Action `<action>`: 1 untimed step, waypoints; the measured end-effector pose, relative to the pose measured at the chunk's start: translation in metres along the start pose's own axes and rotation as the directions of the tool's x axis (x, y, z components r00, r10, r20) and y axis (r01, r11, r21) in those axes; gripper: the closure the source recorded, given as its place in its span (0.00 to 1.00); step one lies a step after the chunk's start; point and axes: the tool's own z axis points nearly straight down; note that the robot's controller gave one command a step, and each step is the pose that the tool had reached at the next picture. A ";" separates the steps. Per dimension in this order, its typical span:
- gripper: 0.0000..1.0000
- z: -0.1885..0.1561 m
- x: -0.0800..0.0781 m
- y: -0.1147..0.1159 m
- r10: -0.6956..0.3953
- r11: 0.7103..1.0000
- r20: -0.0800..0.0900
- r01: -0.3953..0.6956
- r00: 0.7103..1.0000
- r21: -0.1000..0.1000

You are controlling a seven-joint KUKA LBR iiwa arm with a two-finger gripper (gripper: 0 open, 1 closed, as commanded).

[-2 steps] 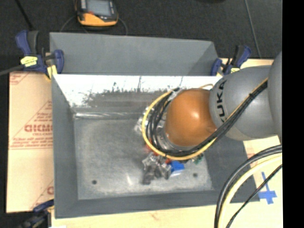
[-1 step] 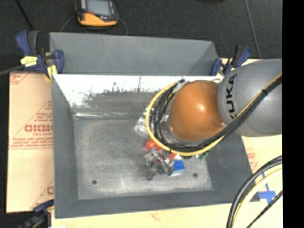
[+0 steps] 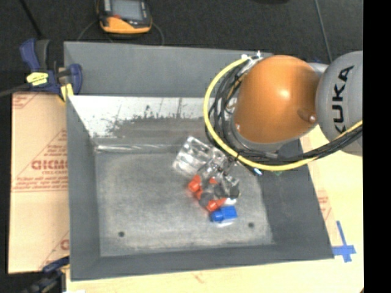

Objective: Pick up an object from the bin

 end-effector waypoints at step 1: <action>1.00 0.071 0.011 0.013 -0.526 0.850 -0.004 0.526 0.850 -0.014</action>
Offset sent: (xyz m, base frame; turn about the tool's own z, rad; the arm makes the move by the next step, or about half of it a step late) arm -0.0161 0.0015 -0.0699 -0.5550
